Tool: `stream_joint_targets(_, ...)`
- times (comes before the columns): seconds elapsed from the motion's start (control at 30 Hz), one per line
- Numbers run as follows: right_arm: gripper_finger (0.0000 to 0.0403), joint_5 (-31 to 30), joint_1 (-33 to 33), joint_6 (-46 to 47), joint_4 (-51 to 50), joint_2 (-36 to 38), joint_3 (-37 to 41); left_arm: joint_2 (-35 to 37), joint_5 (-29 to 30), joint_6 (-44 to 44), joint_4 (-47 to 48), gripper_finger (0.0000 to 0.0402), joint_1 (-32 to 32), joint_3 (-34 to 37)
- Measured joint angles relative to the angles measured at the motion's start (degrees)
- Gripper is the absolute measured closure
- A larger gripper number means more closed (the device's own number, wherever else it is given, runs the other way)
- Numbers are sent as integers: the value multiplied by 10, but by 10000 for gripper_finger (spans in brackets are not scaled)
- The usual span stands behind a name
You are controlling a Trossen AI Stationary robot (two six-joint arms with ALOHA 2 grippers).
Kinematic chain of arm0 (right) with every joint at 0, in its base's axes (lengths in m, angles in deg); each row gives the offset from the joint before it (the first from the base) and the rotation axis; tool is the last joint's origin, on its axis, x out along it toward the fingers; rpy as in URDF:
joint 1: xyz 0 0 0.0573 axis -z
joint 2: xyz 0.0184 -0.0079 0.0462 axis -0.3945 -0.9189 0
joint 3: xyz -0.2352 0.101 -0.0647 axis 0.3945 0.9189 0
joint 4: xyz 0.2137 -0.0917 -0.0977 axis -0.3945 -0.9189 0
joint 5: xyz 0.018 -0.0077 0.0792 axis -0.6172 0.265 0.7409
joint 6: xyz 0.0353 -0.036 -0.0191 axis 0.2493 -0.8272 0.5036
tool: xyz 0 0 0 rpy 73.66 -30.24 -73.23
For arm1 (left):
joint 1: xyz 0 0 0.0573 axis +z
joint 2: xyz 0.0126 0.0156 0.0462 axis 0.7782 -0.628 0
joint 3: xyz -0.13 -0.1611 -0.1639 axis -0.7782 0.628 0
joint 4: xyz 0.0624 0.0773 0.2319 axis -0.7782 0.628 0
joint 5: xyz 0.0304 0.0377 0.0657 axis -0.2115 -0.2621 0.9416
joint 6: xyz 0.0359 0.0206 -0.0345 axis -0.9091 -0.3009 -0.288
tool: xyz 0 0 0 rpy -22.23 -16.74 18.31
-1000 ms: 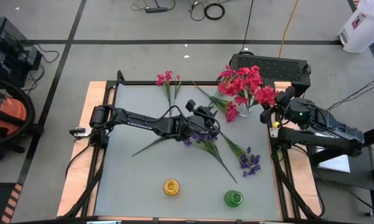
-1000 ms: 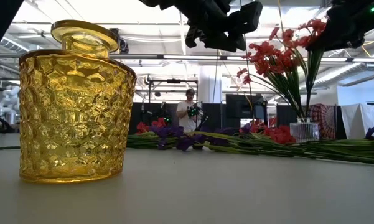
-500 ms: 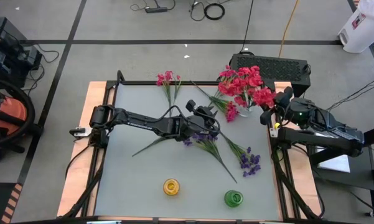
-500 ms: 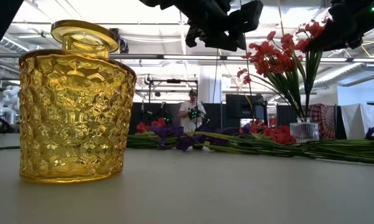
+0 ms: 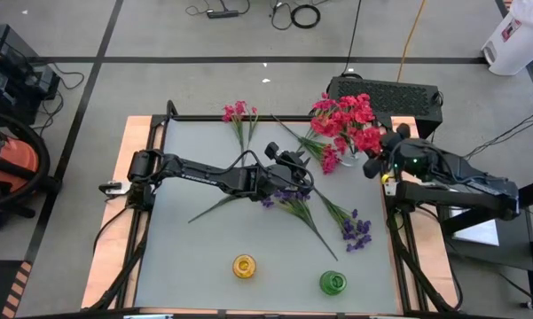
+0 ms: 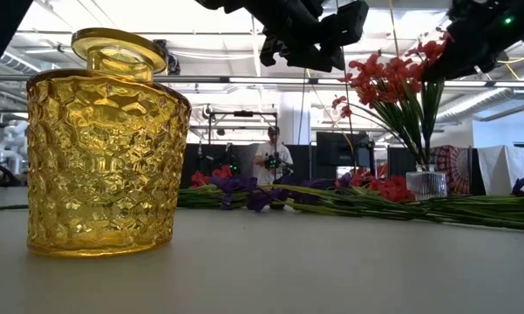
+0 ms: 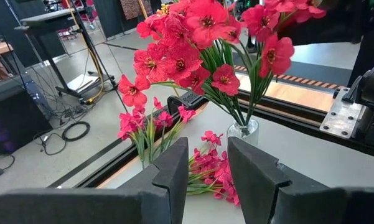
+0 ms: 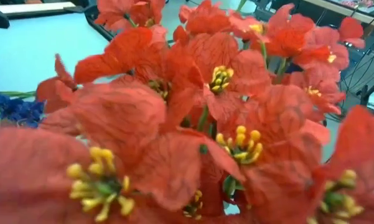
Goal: Sort flowers into vase by color
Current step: Put the red flower into the transparent vase
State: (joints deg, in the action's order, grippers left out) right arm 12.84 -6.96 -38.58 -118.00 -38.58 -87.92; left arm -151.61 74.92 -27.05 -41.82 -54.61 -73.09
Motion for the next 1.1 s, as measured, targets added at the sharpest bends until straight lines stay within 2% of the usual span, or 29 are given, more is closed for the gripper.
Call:
stream_joint_targets(0.7,207,3,0,-2,17,-7,0,0,0,0,0,281,0,0)
stream_joint_targets(0.83,173,2,0,-2,17,-7,0,0,0,-1,0,281,0,0)
stream_joint_targets(0.97,124,2,0,38,14,-7,0,0,0,-1,0,281,0,0)
stream_joint_targets(1.1,84,23,0,50,-11,-6,0,0,0,-1,1,281,-1,0)
